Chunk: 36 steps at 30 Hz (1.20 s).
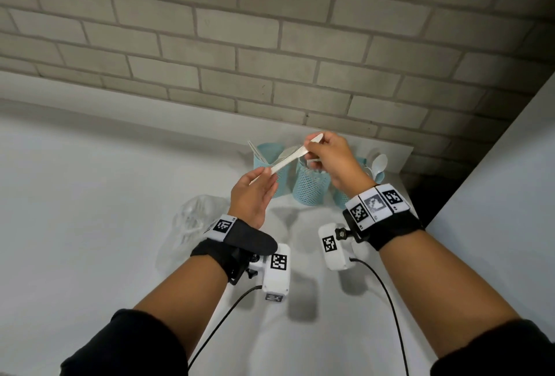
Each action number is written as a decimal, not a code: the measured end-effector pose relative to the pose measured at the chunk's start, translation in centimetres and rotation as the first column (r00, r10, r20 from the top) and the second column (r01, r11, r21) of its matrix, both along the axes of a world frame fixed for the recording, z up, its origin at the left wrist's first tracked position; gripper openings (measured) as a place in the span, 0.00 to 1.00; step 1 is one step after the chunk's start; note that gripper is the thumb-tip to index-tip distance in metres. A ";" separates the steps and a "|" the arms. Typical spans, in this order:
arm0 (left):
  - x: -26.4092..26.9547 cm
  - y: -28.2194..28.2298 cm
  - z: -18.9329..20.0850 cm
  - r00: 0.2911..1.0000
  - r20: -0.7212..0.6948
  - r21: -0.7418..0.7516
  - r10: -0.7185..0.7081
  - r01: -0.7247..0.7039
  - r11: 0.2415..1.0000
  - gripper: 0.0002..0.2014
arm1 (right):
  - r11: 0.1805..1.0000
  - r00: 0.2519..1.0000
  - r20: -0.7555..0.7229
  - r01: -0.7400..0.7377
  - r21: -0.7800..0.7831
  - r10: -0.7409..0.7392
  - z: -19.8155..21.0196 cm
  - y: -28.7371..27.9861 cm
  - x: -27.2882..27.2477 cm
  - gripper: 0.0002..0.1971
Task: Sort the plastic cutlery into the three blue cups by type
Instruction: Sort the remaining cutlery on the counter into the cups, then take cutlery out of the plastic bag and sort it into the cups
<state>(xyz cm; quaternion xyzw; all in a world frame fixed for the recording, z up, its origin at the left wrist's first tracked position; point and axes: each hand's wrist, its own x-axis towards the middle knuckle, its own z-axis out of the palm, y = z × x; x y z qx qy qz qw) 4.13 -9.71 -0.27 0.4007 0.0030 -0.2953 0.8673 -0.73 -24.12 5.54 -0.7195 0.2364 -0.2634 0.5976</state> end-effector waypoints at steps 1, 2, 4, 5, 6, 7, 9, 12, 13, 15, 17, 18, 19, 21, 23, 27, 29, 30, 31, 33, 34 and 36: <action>0.0 0.3 0.0 0.998 0.056 0.066 0.017 -0.021 0.998 0.04 | 0.998 0.999 0.000 0.046 -0.040 -0.046 0.4 0.1 0.4 0.09; 0.0 0.6 0.1 0.994 0.103 0.133 0.032 -0.045 0.990 0.06 | 0.990 0.996 0.008 0.093 -0.102 -0.093 0.8 0.1 0.8 0.08; 0.2 1.6 0.4 0.984 0.177 0.253 0.028 -0.073 0.965 0.12 | 0.952 0.985 0.064 0.171 -0.253 -0.160 1.5 0.1 1.5 0.05; 0.3 2.1 0.7 0.975 0.221 0.313 0.011 -0.081 0.946 0.14 | 0.925 0.980 0.098 0.198 -0.325 -0.175 1.6 0.1 1.9 0.05; 0.6 2.8 1.0 0.960 0.281 0.383 -0.013 -0.100 0.918 0.14 | 0.893 0.975 0.119 0.218 -0.394 -0.185 1.6 0.3 2.2 0.07; 0.8 3.4 1.2 0.931 0.362 0.462 -0.048 -0.135 0.876 0.14 | 0.856 0.972 0.123 0.233 -0.462 -0.199 1.5 0.4 2.6 0.09; 1.6 5.0 1.4 0.828 0.533 0.639 -0.173 -0.260 0.723 0.14 | 0.765 0.968 0.099 0.242 -0.597 -0.229 1.2 0.7 3.3 0.12; 2.9 7.6 0.8 0.741 0.555 0.809 -0.377 -0.378 0.450 0.21 | 0.620 0.955 0.009 0.199 -0.759 -0.295 0.3 1.2 4.5 0.16; 3.2 8.5 0.4 0.753 0.515 0.847 -0.409 -0.374 0.378 0.25 | 0.582 0.947 -0.038 0.165 -0.796 -0.320 -0.1 1.3 4.9 0.17; 3.6 10.0 -0.3 0.783 0.405 0.914 -0.472 -0.324 0.246 0.33 | 0.542 0.929 -0.131 0.085 -0.836 -0.347 -0.7 1.7 5.5 0.18; 3.7 11.0 -1.0 0.771 0.288 0.953 -0.568 -0.289 0.092 0.42 | 0.517 0.905 -0.217 0.005 -0.856 -0.367 -1.5 2.0 5.9 0.17; 3.7 11.3 -1.3 0.759 0.241 0.958 -0.604 -0.286 0.023 0.45 | 0.510 0.887 -0.265 -0.039 -0.859 -0.378 -2.0 2.2 6.1 0.16; 3.6 11.6 -1.6 0.752 0.206 0.957 -0.627 -0.289 -0.032 0.48 | 0.508 0.866 -0.313 -0.082 -0.858 -0.389 -2.4 2.3 6.2 0.16; 3.4 12.0 -2.0 0.747 0.164 0.954 -0.644 -0.286 -0.089 0.51 | 0.520 0.828 -0.382 -0.132 -0.844 -0.410 -2.9 2.5 6.4 0.16; 3.2 12.2 -2.4 0.744 0.140 0.959 -0.653 -0.267 -0.098 0.54 | 0.527 0.822 -0.382 -0.120 -0.841 -0.422 -3.0 2.6 6.5 0.17; 2.6 12.2 -3.2 0.719 0.154 0.950 -0.678 -0.296 -0.098 0.54 | 0.509 0.896 -0.227 -0.001 -0.861 -0.381 -2.3 3.5 6.5 0.21; 2.3 12.2 -3.4 0.734 0.245 0.938 -0.634 -0.345 -0.038 0.47 | 0.487 0.932 -0.136 0.048 -0.872 -0.337 -1.9 4.3 6.2 0.20; 2.3 12.2 -3.5 0.739 0.291 0.934 -0.608 -0.358 0.012 0.42 | 0.482 0.943 -0.106 0.063 -0.874 -0.314 -1.7 4.7 6.1 0.19; 2.4 12.1 -3.6 0.735 0.331 0.929 -0.591 -0.365 0.066 0.36 | 0.483 0.953 -0.086 0.068 -0.873 -0.290 -1.6 5.1 5.9 0.19; 2.5 11.9 -3.7 0.704 0.414 0.904 -0.577 -0.392 0.170 0.17 | 0.490 0.970 -0.070 0.055 -0.870 -0.233 -1.5 5.8 5.6 0.18; 2.4 11.9 -3.5 0.684 0.456 0.885 -0.569 -0.413 0.213 0.10 | 0.488 0.976 -0.066 0.044 -0.872 -0.207 -1.6 6.1 5.4 0.18; 2.4 11.9 -3.0 0.664 0.510 0.860 -0.547 -0.418 0.294 0.15 | 0.473 0.983 -0.069 0.021 -0.881 -0.172 -1.8 6.6 4.9 0.17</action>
